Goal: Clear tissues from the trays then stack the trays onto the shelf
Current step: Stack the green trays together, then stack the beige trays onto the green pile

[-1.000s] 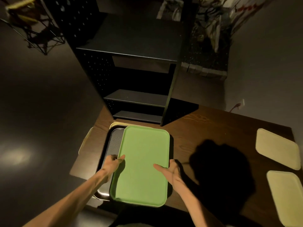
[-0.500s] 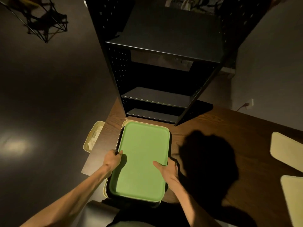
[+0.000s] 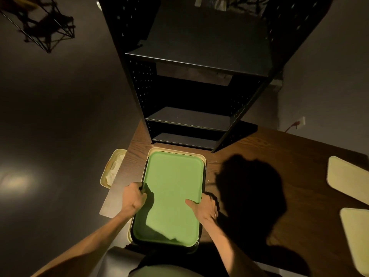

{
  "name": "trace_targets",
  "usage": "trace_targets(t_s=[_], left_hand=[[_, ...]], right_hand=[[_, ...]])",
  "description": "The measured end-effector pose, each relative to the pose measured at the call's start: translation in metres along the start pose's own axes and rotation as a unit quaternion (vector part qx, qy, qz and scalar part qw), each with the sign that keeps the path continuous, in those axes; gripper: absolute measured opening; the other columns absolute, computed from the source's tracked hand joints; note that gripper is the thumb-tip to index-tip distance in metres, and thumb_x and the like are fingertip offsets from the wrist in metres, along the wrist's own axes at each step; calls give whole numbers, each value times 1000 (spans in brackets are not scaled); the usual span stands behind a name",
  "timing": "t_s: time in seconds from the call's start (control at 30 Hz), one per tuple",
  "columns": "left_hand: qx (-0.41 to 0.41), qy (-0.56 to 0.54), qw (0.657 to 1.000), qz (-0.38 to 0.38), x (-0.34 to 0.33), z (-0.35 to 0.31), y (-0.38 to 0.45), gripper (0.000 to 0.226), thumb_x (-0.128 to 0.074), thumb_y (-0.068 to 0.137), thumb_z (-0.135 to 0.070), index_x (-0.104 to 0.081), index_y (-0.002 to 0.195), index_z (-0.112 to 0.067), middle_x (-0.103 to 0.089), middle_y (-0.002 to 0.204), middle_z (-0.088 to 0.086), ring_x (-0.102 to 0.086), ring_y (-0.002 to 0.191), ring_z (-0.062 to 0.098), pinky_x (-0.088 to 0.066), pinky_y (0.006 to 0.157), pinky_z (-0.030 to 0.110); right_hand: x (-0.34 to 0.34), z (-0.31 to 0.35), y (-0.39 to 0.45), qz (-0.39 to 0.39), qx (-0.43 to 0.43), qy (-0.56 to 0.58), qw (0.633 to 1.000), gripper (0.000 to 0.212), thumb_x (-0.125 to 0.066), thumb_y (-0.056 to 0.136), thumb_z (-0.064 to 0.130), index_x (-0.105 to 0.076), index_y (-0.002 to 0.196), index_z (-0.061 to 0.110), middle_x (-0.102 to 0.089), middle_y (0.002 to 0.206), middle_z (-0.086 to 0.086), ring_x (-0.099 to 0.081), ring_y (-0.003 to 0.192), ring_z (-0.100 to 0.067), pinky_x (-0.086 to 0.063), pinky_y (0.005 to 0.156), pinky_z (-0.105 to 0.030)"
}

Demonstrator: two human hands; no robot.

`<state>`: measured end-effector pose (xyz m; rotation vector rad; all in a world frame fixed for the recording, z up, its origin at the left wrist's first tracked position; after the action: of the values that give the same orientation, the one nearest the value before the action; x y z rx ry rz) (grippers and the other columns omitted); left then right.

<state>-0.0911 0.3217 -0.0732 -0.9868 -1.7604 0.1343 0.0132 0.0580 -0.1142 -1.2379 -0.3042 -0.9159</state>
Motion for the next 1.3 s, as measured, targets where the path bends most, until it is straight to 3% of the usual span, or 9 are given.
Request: trace_targets(t_s=[0.17,0.33,0.47,0.53,0.6,0.7,0.87,1.1,1.3], left_hand=[[12,-2,1000,4,1,-1,0,15,-60,81,3,-73,84,-3,-70,78,10,-64,72,26,-56,70,31],[22,-2,1000,8,2,2,2,18,-58,78,4,-72,89,-1,-72,87,15,-68,80,31,-60,76,40],[8,25,1000,9,5,-14,-6,46,-64,80,-4,-55,125,-7,-59,121,15,-61,104,33,-54,84,40],[-35,47,998,-10,9,-30,-7,54,-67,80,-11,-48,131,-9,-50,128,15,-55,110,32,-52,90,43],[-88,40,995,-6,8,-53,-7,56,-66,80,-10,-48,133,-8,-48,127,16,-53,111,31,-52,95,43],[-152,12,988,23,-2,-97,-13,57,-65,82,-6,-49,136,-6,-48,130,16,-55,114,31,-50,100,39],[-211,-10,977,44,-28,-185,-38,50,-65,86,-5,-53,134,-7,-54,132,15,-55,119,30,-46,104,39],[-237,-52,962,128,-95,-288,-76,40,-59,87,-1,-58,125,-11,-65,114,7,-66,94,23,-47,69,21],[-239,-45,949,201,-183,-360,-108,40,-61,86,-10,-59,126,-18,-66,117,3,-66,105,22,-57,88,38]], right_hand=[[0,0,-1,3,-4,2,1000,66,-74,74,60,-63,122,16,-63,129,-10,-56,120,-35,-46,98,-41],[0,3,-3,8,3,0,1000,68,-74,70,64,-65,121,21,-63,129,-7,-58,120,-34,-48,100,-40],[10,5,0,30,5,-3,1000,71,-70,66,72,-64,115,21,-65,125,-8,-60,115,-33,-48,98,-40],[29,9,0,17,18,12,1000,73,-68,68,74,-63,119,21,-65,124,-6,-60,115,-31,-47,98,-37],[53,14,0,-1,47,30,998,70,-69,77,66,-62,125,16,-67,123,-6,-61,115,-29,-48,92,-33],[88,12,2,-21,73,76,994,60,-72,83,51,-62,127,11,-67,126,-5,-61,118,-24,-47,96,-28],[137,-16,9,-21,61,143,988,56,-72,84,49,-60,127,15,-66,127,-5,-59,119,-24,-44,98,-25],[221,-97,22,-51,42,232,970,47,-72,84,46,-63,121,18,-65,127,-5,-57,122,-25,-45,103,-30],[293,-192,30,-89,12,258,962,45,-69,89,39,-63,124,13,-67,128,-9,-61,121,-25,-46,102,-30]])
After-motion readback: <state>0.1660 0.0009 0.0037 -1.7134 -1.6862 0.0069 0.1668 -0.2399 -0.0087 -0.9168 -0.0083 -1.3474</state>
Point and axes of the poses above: each hand's wrist, its own y-axis towards the middle knuckle, its own x-axis out of the back of the hand, z = x × y, the point moved 7 cm from there along y, towards the middle knuckle
